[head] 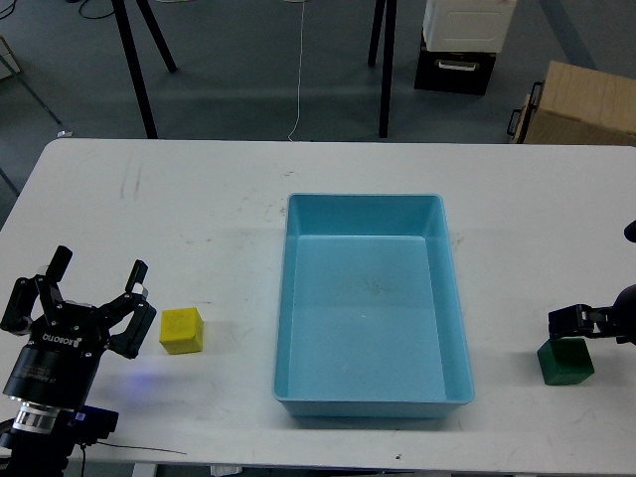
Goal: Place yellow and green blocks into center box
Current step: 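Lower the right gripper onto the green cube and grasp it, then carry the green cube into the blue bin and release it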
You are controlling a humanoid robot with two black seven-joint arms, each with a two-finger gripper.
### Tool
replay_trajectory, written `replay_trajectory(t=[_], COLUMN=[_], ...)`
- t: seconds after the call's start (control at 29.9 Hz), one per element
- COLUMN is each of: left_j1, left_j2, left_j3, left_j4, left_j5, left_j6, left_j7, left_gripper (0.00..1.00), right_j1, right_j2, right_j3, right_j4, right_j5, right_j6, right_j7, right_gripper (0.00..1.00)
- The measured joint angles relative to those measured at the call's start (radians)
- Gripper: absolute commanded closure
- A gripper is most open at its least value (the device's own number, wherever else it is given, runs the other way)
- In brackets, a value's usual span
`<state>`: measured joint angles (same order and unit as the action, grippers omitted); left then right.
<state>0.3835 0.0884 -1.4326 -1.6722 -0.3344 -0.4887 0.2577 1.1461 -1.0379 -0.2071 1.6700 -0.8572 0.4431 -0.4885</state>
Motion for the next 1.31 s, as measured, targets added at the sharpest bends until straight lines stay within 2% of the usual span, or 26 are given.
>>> replay_trajectory(t=[0.2,0.3,0.37,0.47,0.5,0.54,0.6,0.74,0.97,1.1,1.17,1.31], left_j1=[0.0,0.0,0.0,0.0,0.0,0.0,0.0,0.001,0.001,0.0,0.0,0.0], left_j2=[0.0,-0.001,-0.001,-0.001,-0.002,-0.002,-0.002,-0.003,-0.004,-0.004,-0.004,-0.003], left_j3=[0.0,0.0,0.0,0.0,0.0,0.001,0.001,0.001,0.002,0.002,0.001,0.0], left_j4=[0.01,0.012,0.012,0.013,0.013,0.014,0.014,0.016,0.023,0.023,0.023,0.023], left_j5=[0.0,0.0,0.0,0.0,0.0,0.0,0.003,0.006,0.006,0.006,0.006,0.006], left_j6=[0.0,0.0,0.0,0.0,0.0,0.0,0.0,0.0,0.0,0.0,0.0,0.0], left_j7=[0.0,0.0,0.0,0.0,0.0,0.0,0.0,0.0,0.0,0.0,0.0,0.0], left_gripper=[0.0,0.0,0.0,0.0,0.0,0.0,0.0,0.0,0.0,0.0,0.0,0.0], right_j1=[-0.044,-0.055,-0.057,-0.058,-0.058,-0.059,-0.061,-0.062,0.007,0.164,0.264,0.451], right_j2=[0.051,0.059,0.06,0.062,0.062,0.062,0.062,0.062,0.036,0.03,0.062,0.208], right_j3=[0.0,0.001,0.002,0.003,0.003,0.003,0.003,0.006,0.074,0.094,0.09,0.023], right_j4=[-0.004,-0.004,-0.004,-0.004,-0.004,-0.004,-0.004,-0.004,0.008,0.009,0.005,-0.049], right_j5=[0.0,0.0,-0.001,-0.001,-0.002,-0.004,-0.008,-0.01,0.02,0.145,0.255,0.418], right_j6=[-0.007,-0.011,-0.018,-0.029,-0.031,-0.031,-0.036,-0.048,-0.049,-0.036,-0.022,-0.009], right_j7=[0.0,0.0,0.0,0.0,0.0,0.0,0.0,0.0,0.0,0.0,0.0,0.0], right_gripper=[0.01,0.09,0.26,0.68,0.76,0.8,0.81,0.98,0.99,0.99,0.99,0.99])
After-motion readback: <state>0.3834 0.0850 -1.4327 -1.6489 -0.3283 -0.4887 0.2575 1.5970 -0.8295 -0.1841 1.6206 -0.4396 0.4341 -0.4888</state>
